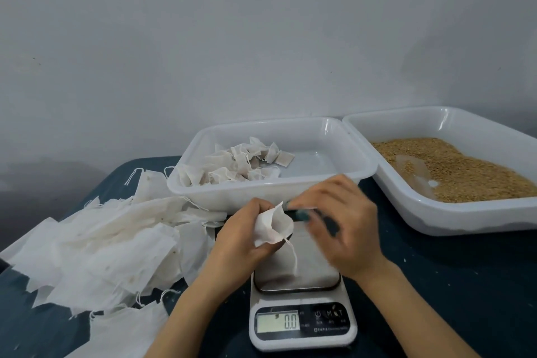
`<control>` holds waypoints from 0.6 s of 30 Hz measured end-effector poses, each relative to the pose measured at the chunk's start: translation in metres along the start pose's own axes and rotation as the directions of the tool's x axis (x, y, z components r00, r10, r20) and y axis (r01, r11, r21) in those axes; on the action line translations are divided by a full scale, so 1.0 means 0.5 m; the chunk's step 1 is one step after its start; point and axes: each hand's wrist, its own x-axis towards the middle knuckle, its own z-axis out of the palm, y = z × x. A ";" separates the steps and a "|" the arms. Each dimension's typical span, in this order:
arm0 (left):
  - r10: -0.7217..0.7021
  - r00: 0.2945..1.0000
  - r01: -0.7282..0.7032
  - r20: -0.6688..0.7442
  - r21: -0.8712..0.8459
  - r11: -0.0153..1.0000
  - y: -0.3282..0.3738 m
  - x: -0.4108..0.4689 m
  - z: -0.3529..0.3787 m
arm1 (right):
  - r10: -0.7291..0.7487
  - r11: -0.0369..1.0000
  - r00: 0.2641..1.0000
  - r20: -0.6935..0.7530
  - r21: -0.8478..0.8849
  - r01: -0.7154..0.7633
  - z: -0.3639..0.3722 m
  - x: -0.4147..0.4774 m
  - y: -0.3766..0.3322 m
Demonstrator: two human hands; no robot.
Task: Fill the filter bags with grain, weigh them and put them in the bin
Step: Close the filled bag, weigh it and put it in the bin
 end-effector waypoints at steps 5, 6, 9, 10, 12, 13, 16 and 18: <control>-0.034 0.999 0.034 -0.009 0.010 0.999 -0.008 -0.002 0.001 | 0.381 0.853 0.923 -0.059 -0.361 -0.376 -0.046 0.043 0.062; -0.033 0.999 0.033 -0.008 0.008 0.999 -0.009 -0.003 0.002 | 0.467 0.790 0.884 -0.012 -0.443 -0.423 -0.059 0.048 0.085; -0.039 0.999 0.039 -0.009 0.002 0.999 -0.012 -0.003 0.005 | 0.711 0.564 0.702 0.042 -0.631 -0.533 -0.117 0.058 0.154; -0.045 0.999 0.045 -0.011 0.001 0.999 -0.013 -0.003 0.006 | 0.778 0.491 0.627 0.049 -0.669 -0.557 -0.138 0.063 0.174; -0.056 0.998 0.056 -0.015 -0.001 0.998 -0.014 -0.003 0.009 | 0.876 0.377 0.476 0.074 -0.719 -0.584 -0.169 0.073 0.204; -0.062 0.998 0.062 -0.016 -0.005 0.998 -0.014 -0.003 0.009 | 0.905 0.346 0.416 0.087 -0.719 -0.602 -0.179 0.078 0.217; -0.072 0.997 0.071 -0.028 -0.022 0.997 -0.015 -0.004 0.009 | 0.952 0.253 0.299 0.060 -0.702 -0.666 -0.204 0.091 0.250; -0.073 0.997 0.072 -0.027 -0.034 0.997 -0.017 -0.005 0.009 | 0.977 0.158 0.207 0.045 -0.803 -0.574 -0.218 0.088 0.261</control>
